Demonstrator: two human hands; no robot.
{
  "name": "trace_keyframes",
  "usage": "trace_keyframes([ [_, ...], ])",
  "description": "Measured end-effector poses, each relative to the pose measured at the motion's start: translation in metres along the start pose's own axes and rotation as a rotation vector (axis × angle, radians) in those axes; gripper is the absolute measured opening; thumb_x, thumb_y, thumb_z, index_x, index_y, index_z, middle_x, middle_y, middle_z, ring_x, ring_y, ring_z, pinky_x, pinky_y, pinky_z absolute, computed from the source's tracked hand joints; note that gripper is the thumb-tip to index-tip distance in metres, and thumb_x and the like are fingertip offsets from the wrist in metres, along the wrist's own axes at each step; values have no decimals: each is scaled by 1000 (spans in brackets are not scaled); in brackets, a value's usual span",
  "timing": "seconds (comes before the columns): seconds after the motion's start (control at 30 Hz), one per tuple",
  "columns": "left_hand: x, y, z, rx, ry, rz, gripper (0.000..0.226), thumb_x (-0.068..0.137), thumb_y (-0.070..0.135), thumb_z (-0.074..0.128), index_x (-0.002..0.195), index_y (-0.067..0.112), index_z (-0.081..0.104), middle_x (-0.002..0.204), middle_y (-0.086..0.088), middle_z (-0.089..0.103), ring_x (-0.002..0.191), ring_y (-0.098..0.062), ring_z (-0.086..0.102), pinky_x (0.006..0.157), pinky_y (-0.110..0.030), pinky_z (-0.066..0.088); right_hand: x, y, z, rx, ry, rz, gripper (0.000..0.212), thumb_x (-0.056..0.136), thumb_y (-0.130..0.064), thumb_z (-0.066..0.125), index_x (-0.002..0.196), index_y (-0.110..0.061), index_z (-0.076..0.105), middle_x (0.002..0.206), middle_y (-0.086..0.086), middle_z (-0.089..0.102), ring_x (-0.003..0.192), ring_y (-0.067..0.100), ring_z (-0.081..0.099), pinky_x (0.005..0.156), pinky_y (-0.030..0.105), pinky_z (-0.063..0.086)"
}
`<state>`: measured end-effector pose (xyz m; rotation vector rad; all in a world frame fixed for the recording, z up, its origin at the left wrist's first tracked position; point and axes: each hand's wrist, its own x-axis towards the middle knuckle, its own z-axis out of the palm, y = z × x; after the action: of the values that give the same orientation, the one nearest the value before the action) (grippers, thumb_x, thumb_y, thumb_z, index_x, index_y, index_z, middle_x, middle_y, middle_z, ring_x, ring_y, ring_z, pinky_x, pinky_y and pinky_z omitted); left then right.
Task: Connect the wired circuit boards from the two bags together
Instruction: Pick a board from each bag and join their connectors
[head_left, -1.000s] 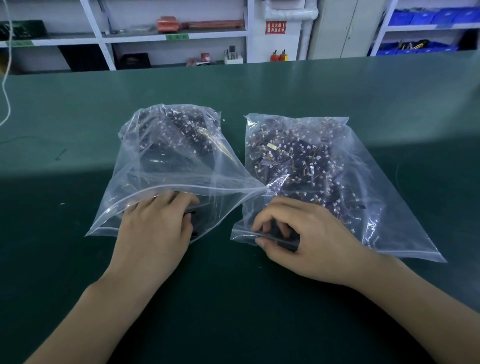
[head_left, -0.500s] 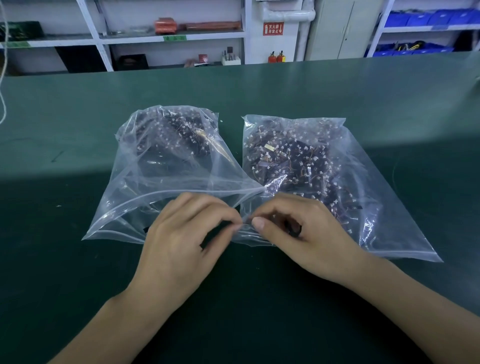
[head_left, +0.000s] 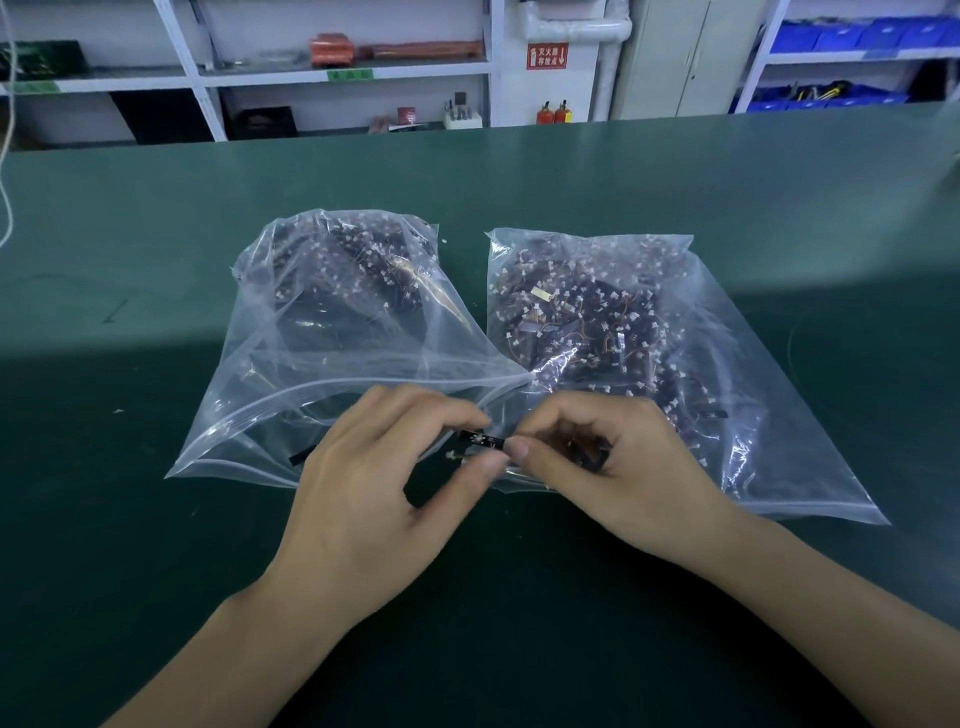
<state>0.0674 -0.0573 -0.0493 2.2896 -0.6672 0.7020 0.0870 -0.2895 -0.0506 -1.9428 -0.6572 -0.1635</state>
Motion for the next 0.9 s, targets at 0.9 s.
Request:
trace_keyframes([
  [0.9,0,0,3,-16,-21,3,21,100,30,61,83,19,69,83,18,60,81,-11,58,71,-35,49,-1,-3,1,-10,-9,40,11,97,-12,76,90,-20,74,85,-11,69,69,19,62,65,25,48],
])
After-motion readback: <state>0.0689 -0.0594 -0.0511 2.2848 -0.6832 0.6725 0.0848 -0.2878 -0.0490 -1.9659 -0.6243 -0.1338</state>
